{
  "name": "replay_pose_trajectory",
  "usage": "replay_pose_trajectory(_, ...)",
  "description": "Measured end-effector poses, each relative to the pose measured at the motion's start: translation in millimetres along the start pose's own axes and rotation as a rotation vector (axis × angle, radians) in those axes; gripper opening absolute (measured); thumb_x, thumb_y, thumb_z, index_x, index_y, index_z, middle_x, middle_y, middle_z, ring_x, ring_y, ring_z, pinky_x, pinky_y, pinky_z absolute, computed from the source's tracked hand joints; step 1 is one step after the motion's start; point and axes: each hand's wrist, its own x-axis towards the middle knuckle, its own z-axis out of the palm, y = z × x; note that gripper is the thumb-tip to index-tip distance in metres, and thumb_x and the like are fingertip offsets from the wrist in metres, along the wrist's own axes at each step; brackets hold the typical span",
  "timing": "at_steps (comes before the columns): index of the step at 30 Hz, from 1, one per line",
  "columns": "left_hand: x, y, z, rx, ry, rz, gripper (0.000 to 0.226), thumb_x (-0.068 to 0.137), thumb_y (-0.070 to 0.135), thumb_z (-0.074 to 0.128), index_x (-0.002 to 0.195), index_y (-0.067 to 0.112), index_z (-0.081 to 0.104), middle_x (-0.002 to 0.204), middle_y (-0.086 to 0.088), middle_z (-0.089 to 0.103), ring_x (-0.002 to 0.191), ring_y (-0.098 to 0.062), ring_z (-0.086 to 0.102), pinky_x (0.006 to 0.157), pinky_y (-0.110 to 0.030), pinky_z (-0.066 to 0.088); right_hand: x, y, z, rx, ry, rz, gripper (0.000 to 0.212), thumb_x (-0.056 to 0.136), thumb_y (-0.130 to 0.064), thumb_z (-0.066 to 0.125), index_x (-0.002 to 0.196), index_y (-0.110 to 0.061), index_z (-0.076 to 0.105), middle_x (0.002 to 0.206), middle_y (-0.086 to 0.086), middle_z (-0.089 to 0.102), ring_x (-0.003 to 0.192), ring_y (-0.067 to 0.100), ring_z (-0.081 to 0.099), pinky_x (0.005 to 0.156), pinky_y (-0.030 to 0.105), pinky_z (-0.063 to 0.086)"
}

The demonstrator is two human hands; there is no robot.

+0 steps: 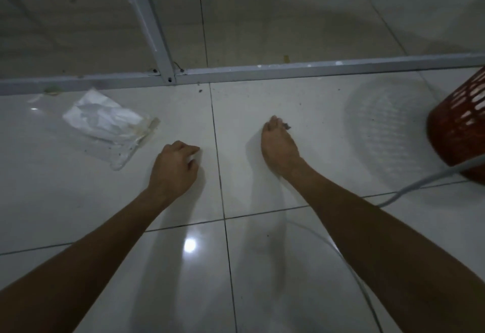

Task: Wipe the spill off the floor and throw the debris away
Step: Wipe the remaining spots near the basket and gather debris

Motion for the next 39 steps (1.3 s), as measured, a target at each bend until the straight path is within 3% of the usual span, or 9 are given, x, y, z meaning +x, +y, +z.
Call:
replay_pose_trajectory(4,-5.9,-0.7,-0.3,0.000,0.020,-0.037,0.039,0.083,0.008,0.056,0.123,0.005,0.057,0.122,-0.021,0.058,0.108,-0.039,0.051,0.093,-0.043,0.044,-19.0,-61.7,18.2,0.053,0.058,-0.309,0.046,0.082,0.016,0.014,0.124,0.022,0.030,0.132,0.035,0.044,0.123,0.044,0.043,0.113,0.044,0.023)
replay_pose_trajectory(7,-7.2,-2.1,-5.7,0.021,0.086,-0.075,0.047,0.086,0.015,0.056,0.131,0.006,0.048,0.138,-0.020,0.047,0.124,-0.038,0.043,0.105,-0.046,0.037,-18.4,-109.3,19.2,0.149,0.026,-0.422,0.045,0.092,0.004,0.032,0.137,0.009,0.031,0.149,0.030,0.023,0.140,0.039,0.020,0.118,0.037,0.006)
replay_pose_trajectory(9,-4.4,-8.2,-12.5,0.022,0.125,-0.103,0.048,0.089,0.018,0.053,0.134,0.006,0.043,0.144,-0.019,0.040,0.132,-0.036,0.036,0.110,-0.046,0.030,-5.3,-123.6,15.3,0.175,0.026,-0.421,0.047,0.093,0.002,0.035,0.139,0.008,0.028,0.151,0.029,0.018,0.142,0.037,0.014,0.118,0.036,0.000)
replay_pose_trajectory(13,6.5,-22.4,-22.8,0.028,0.132,-0.093,0.047,0.092,0.018,0.048,0.136,0.005,0.040,0.148,-0.019,0.033,0.137,-0.034,0.030,0.114,-0.045,0.025,27.5,-125.0,10.1,0.144,0.038,-0.432,0.051,0.093,0.003,0.038,0.141,0.006,0.023,0.154,0.023,0.016,0.143,0.034,0.012,0.118,0.035,0.004)
replay_pose_trajectory(19,19.1,-32.3,-23.0,0.028,0.124,-0.069,0.045,0.093,0.016,0.048,0.136,0.004,0.041,0.148,-0.019,0.033,0.138,-0.035,0.028,0.114,-0.046,0.025,86.5,-115.0,-5.2,0.213,0.038,-0.237,0.048,0.092,0.005,0.040,0.139,0.005,0.030,0.150,0.019,0.025,0.140,0.033,0.021,0.117,0.035,0.018)
replay_pose_trajectory(25,24.5,-31.4,-20.0,0.025,0.103,-0.030,0.046,0.092,0.014,0.048,0.137,0.004,0.039,0.149,-0.019,0.031,0.139,-0.036,0.024,0.115,-0.046,0.023,101.4,-57.3,-8.2,0.291,0.074,0.007,0.051,0.091,0.008,0.041,0.140,0.006,0.029,0.152,0.018,0.027,0.142,0.028,0.022,0.114,0.032,0.020)
replay_pose_trajectory(31,28.5,-25.7,-16.5,0.016,0.088,-0.021,0.047,0.093,0.017,0.047,0.138,0.005,0.037,0.150,-0.019,0.028,0.141,-0.036,0.021,0.116,-0.048,0.022,66.4,56.2,2.8,0.129,0.050,0.260,0.044,0.092,0.007,0.036,0.136,0.005,0.036,0.140,0.022,0.042,0.130,0.032,0.041,0.109,0.039,0.036)
replay_pose_trajectory(34,25.9,-20.7,-15.6,0.016,0.078,-0.044,0.048,0.093,0.021,0.043,0.138,0.005,0.037,0.151,-0.019,0.028,0.141,-0.036,0.021,0.115,-0.050,0.022,23.7,103.7,8.7,0.096,0.007,0.345,0.042,0.093,0.005,0.034,0.135,0.004,0.037,0.142,0.022,0.040,0.131,0.033,0.040,0.108,0.042,0.036)
replay_pose_trajectory(39,16.1,-10.4,-10.2,-0.007,0.037,-0.065,0.049,0.093,0.017,0.046,0.139,0.005,0.035,0.151,-0.020,0.026,0.141,-0.035,0.021,0.117,-0.045,0.020,-2.0,108.4,1.9,0.125,-0.024,0.471,0.035,0.087,0.010,0.043,0.120,0.010,0.049,0.125,0.025,0.049,0.116,0.037,0.050,0.097,0.042,0.044)
